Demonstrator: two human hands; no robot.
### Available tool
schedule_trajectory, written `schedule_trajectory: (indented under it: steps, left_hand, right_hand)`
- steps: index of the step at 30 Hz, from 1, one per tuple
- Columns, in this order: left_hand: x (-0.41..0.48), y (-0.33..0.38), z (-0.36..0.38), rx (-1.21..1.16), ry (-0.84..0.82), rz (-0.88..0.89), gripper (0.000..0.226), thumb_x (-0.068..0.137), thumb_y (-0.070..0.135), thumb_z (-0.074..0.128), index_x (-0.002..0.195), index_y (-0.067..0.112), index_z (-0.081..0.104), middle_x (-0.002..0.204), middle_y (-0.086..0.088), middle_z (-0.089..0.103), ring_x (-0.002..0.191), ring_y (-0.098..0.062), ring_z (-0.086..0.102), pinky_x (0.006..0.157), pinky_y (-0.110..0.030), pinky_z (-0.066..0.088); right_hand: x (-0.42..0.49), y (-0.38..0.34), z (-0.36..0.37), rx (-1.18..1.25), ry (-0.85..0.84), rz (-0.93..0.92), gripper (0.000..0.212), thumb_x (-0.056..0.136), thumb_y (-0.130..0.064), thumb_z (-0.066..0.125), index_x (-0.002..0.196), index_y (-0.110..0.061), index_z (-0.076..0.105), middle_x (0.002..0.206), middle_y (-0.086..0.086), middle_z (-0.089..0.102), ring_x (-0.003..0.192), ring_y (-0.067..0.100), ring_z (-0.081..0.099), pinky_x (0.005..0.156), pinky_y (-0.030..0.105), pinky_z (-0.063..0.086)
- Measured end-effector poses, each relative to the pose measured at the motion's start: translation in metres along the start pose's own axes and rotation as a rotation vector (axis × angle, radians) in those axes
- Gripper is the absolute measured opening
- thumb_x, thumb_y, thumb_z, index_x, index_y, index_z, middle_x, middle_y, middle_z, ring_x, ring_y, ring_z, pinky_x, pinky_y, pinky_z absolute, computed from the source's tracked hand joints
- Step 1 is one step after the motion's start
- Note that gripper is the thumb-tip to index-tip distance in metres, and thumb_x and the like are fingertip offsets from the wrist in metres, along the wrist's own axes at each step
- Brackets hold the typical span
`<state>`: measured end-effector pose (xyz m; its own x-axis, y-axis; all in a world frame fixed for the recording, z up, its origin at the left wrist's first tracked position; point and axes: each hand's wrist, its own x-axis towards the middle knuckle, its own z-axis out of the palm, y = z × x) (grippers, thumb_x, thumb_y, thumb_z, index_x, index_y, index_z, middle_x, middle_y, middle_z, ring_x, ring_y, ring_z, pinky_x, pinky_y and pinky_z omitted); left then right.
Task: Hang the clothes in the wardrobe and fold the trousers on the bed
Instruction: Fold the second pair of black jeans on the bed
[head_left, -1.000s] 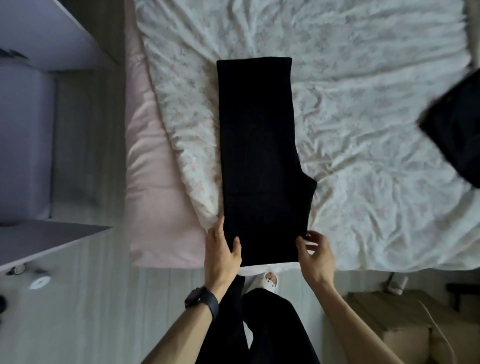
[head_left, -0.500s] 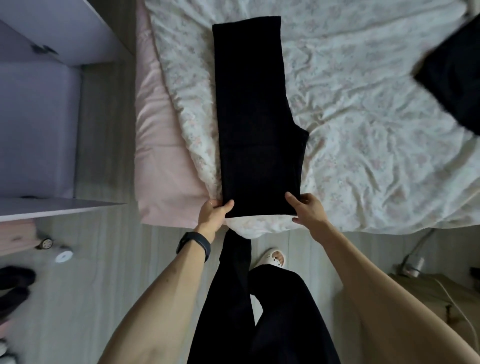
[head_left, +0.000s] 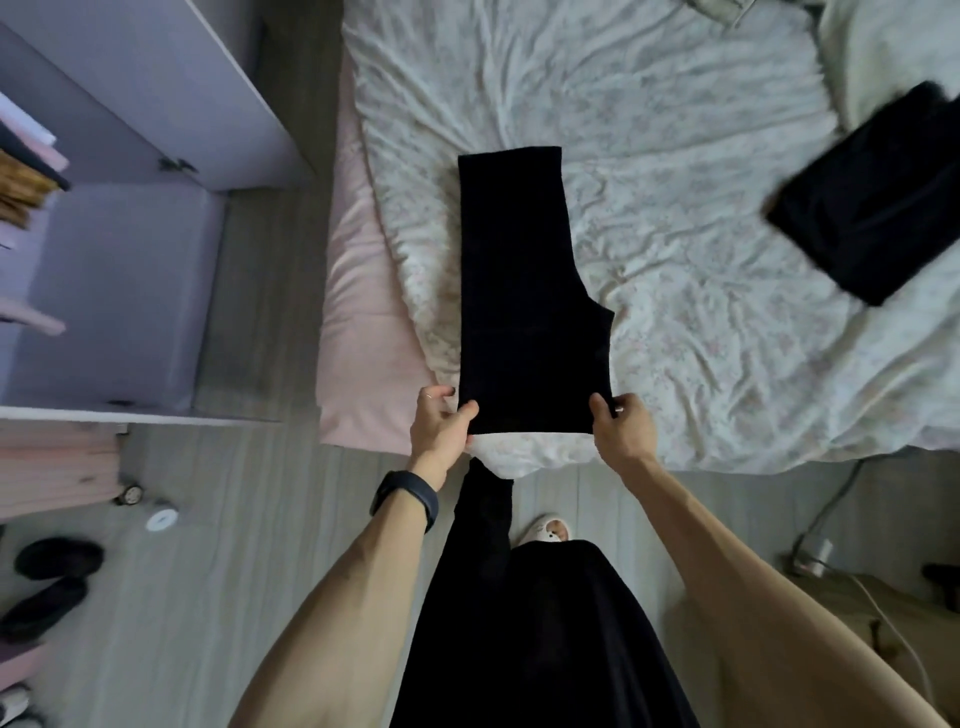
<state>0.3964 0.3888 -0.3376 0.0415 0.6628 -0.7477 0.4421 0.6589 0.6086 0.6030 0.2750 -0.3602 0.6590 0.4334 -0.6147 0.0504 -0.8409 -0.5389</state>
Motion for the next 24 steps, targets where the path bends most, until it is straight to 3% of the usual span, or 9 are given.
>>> schedule_trajectory:
  steps: [2, 4, 6, 9, 11, 13, 19, 21, 24]
  left_hand:
    - [-0.022, -0.002, -0.010, 0.034, -0.020, 0.033, 0.040, 0.091, 0.025, 0.068, 0.123, 0.031, 0.045, 0.112, -0.012, 0.063, 0.079, -0.023, 0.068, 0.064, -0.025, 0.058]
    - [-0.042, -0.011, -0.019, 0.068, -0.030, 0.047, 0.040, 0.092, 0.022, 0.067, 0.124, 0.033, 0.045, 0.097, -0.008, 0.064, 0.064, -0.016, 0.061, 0.053, -0.018, 0.050]
    - [-0.062, -0.022, -0.025, 0.102, -0.025, 0.059, 0.036, 0.093, 0.016, 0.064, 0.121, 0.031, 0.047, 0.089, -0.004, 0.062, 0.060, -0.014, 0.056, 0.051, -0.021, 0.049]
    - [-0.089, -0.043, -0.028, 0.170, -0.010, 0.055, 0.023, 0.093, 0.010, 0.059, 0.110, 0.024, 0.053, 0.104, -0.002, 0.061, 0.066, -0.016, 0.055, 0.052, -0.027, 0.047]
    - [-0.102, -0.061, -0.029, 0.239, -0.029, 0.019, 0.013, 0.095, 0.011, 0.058, 0.104, 0.020, 0.060, 0.108, 0.003, 0.060, 0.075, -0.020, 0.061, 0.062, -0.033, 0.053]
    - [-0.111, -0.074, -0.031, 0.247, -0.056, -0.033, 0.010, 0.096, 0.012, 0.058, 0.101, 0.018, 0.066, 0.096, 0.008, 0.060, 0.081, -0.023, 0.063, 0.073, -0.036, 0.056]
    - [-0.118, -0.062, -0.036, 0.125, -0.127, -0.039, 0.015, 0.095, 0.014, 0.061, 0.107, 0.018, 0.070, 0.090, 0.001, 0.065, 0.053, -0.011, 0.049, 0.047, -0.020, 0.042]
    - [-0.117, -0.047, -0.041, 0.062, -0.171, -0.001, 0.023, 0.089, 0.020, 0.071, 0.112, 0.021, 0.070, 0.091, 0.002, 0.069, 0.055, -0.009, 0.055, 0.051, -0.019, 0.046]
    - [-0.108, -0.028, -0.047, 0.142, -0.178, 0.143, 0.041, 0.076, 0.029, 0.084, 0.114, 0.029, 0.067, 0.091, 0.003, 0.075, 0.075, -0.006, 0.070, 0.078, -0.024, 0.054]
  right_hand:
    - [-0.023, 0.005, -0.008, 0.012, -0.034, 0.010, 0.028, 0.099, -0.043, 0.055, 0.103, -0.015, 0.050, 0.076, -0.002, 0.062, 0.066, 0.014, 0.061, 0.051, 0.026, 0.039]
    - [-0.047, 0.011, -0.013, 0.067, -0.070, 0.034, 0.030, 0.097, -0.040, 0.058, 0.110, -0.016, 0.045, 0.080, 0.005, 0.066, 0.070, 0.021, 0.066, 0.054, 0.029, 0.044]
    - [-0.071, 0.019, -0.018, 0.106, -0.087, 0.032, 0.033, 0.096, -0.036, 0.060, 0.114, -0.017, 0.041, 0.080, 0.008, 0.066, 0.066, 0.022, 0.067, 0.051, 0.029, 0.046]
    - [-0.107, 0.037, -0.025, 0.093, -0.131, 0.026, 0.030, 0.095, -0.031, 0.060, 0.114, -0.020, 0.039, 0.076, 0.006, 0.066, 0.055, 0.017, 0.066, 0.043, 0.020, 0.044]
    - [-0.122, 0.052, -0.025, 0.045, -0.173, 0.021, 0.025, 0.095, -0.030, 0.058, 0.111, -0.023, 0.040, 0.076, 0.006, 0.067, 0.058, 0.019, 0.068, 0.049, 0.023, 0.047]
    - [-0.132, 0.064, -0.025, 0.031, -0.192, 0.021, 0.020, 0.095, -0.031, 0.058, 0.108, -0.025, 0.044, 0.077, 0.007, 0.068, 0.058, 0.018, 0.068, 0.052, 0.026, 0.049]
    - [-0.139, 0.062, -0.036, 0.155, -0.142, -0.013, 0.010, 0.094, -0.036, 0.059, 0.102, -0.037, 0.052, 0.089, 0.004, 0.069, 0.050, 0.007, 0.065, 0.047, 0.018, 0.046]
    - [-0.135, 0.050, -0.041, 0.215, -0.160, -0.018, 0.007, 0.095, -0.032, 0.058, 0.101, -0.036, 0.057, 0.092, 0.006, 0.071, 0.052, 0.009, 0.066, 0.049, 0.020, 0.048]
    - [-0.122, 0.023, -0.051, 0.363, -0.213, 0.016, 0.015, 0.096, -0.022, 0.053, 0.098, -0.025, 0.068, 0.098, 0.006, 0.073, 0.059, 0.017, 0.070, 0.056, 0.025, 0.052]
